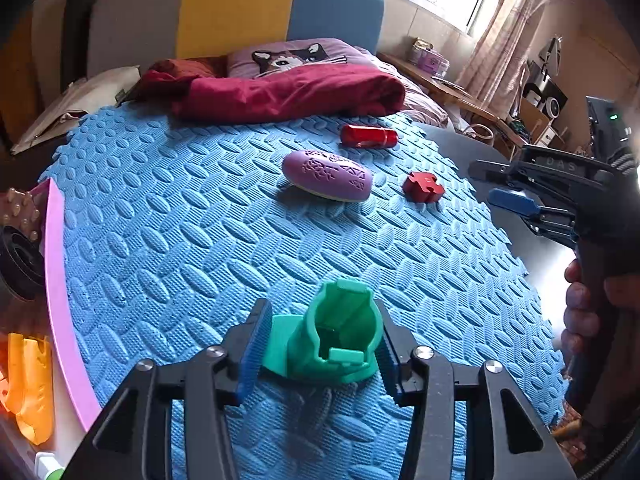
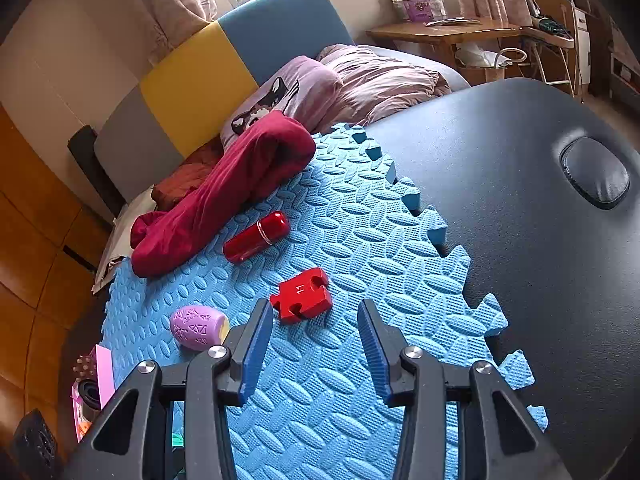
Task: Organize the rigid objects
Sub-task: 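Grasp the purple textured egg with the right tool while the left tool holds the green toy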
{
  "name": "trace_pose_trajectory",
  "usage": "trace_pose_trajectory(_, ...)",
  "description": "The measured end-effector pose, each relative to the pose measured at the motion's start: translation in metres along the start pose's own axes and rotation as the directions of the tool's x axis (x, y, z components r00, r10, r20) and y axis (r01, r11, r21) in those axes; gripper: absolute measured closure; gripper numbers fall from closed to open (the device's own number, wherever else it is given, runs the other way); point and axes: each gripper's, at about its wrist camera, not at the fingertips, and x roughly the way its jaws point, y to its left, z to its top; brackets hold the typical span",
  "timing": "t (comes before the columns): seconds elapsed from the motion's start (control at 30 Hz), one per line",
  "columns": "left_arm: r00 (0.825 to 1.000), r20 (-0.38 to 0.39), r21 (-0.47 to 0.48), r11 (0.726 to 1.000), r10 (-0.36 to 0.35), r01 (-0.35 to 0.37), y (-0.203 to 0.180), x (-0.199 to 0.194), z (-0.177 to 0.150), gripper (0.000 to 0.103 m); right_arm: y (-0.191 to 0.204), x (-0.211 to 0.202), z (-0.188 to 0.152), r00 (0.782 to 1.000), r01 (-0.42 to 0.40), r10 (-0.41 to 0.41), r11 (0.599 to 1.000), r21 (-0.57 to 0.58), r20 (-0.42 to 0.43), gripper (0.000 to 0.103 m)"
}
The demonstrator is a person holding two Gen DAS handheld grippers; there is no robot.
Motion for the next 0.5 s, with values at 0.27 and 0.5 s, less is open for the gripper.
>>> trace_pose_trajectory(0.27,0.998,0.023,0.088,0.994,0.058,-0.06,-0.012,0.003,-0.005,0.071,0.004,0.002,-0.001,1.0,-0.012,0.012,1.0,-0.018,-0.008,0.059)
trace_pose_trajectory(0.5,0.997,0.047,0.027,0.998,0.053,-0.055,0.002,-0.018,-0.008,0.073,0.025,0.008,-0.01,0.995,-0.095,0.09,0.989,-0.11,-0.052,0.059)
